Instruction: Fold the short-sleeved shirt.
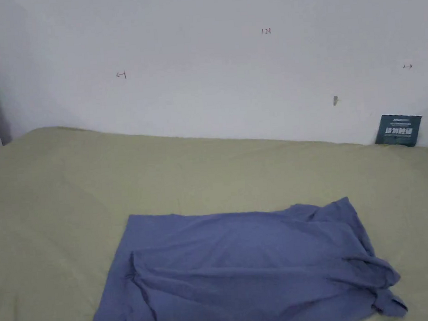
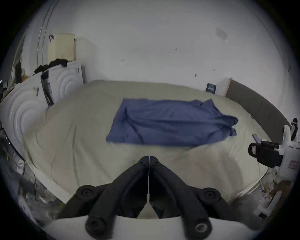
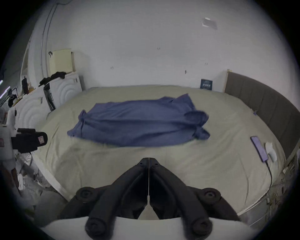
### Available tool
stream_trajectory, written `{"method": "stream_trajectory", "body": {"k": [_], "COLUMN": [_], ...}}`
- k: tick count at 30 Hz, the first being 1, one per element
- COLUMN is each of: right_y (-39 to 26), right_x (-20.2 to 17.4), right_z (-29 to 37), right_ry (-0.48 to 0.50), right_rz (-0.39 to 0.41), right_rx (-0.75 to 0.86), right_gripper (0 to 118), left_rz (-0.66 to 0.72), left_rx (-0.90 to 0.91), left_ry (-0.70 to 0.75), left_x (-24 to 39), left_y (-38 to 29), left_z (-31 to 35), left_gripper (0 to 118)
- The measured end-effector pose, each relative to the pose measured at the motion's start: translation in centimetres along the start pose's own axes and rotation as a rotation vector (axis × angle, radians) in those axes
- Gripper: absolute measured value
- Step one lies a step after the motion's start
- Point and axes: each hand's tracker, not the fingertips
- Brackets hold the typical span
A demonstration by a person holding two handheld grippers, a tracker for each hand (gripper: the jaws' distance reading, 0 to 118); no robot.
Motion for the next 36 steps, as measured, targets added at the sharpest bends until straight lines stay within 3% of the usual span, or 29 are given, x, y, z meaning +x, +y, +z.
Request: {"method": "stream_trajectory", "body": {"k": [7,11,13,14,18,21,22,24,25,27,28,29,30,31,32,36], "right_y": [3.0,4.5,4.9,5.2,5.4,5.5,5.4,5.4,5.4,5.5,5.6,5.6,5.6,5.5,5.4,5.2], "right_x": [1.5,3.3,4.0,4.4,6.3,7.7,8.1,8.9,9.5,10.7,11.7,12.5,13.2,14.2,14.8,17.0], "right_z": [-0.1,-0.7,-1.1,-1.4,-2.9,-4.0,-4.4,-5.1,-5.9,-7.6,-8.8,-10.0,-11.3,-12.8,-14.2,-17.8], "right_ry": [0.005,0.008,0.006,-0.005,-0.028,-0.044,-0.049,-0.068,-0.079,-0.106,-0.102,-0.109,-0.113,-0.102,-0.097,-0.025], "right_rz": [-0.035,-0.053,-0.052,-0.047,-0.060,-0.091,-0.094,-0.090,-0.079,-0.069,-0.071,-0.072,-0.073,-0.113,-0.144,-0.255], "right_rx": [0.063,0.085,0.091,0.089,0.076,0.044,0.038,0.023,0.000,-0.050,-0.068,-0.080,-0.093,-0.128,-0.176,-0.152], "right_gripper": [3,3,3,3,3,3,3,3,3,3,5,11,31,73,93,91], "left_rz": [0.127,0.201,0.224,0.216,0.159,0.098,0.100,0.111,0.119,0.182,0.167,0.153,0.148,0.150,0.161,0.206], "left_rx": [-0.007,-0.010,-0.065,-0.084,-0.174,-0.262,-0.253,-0.208,-0.199,-0.185,-0.189,-0.181,-0.181,-0.182,-0.174,-0.179], "left_ry": [0.010,0.015,0.053,0.039,-0.023,0.067,0.074,0.106,0.148,0.049,0.068,0.075,0.065,0.061,0.054,0.028], "left_x": [-4.5,-7.6,-8.5,-8.9,-8.7,-8.1,-7.9,-7.9,-8.0,-8.5,-8.3,-8.2,-8.3,-8.4,-9.2,-9.6], "left_y": [3.9,6.0,6.9,7.1,7.4,7.0,6.8,6.8,6.8,6.4,6.4,6.1,5.9,5.8,6.2,6.4], "left_z": [-5.1,-10.0,-12.4,-13.9,-17.9,-20.2,-20.3,-19.4,-19.2,-18.9,-18.2,-18.1,-18.1,-18.0,-18.5,-18.3], "left_gripper": [1,35,63,66,66,65,57,7,3,3,3,3,3,3,3,3]}}
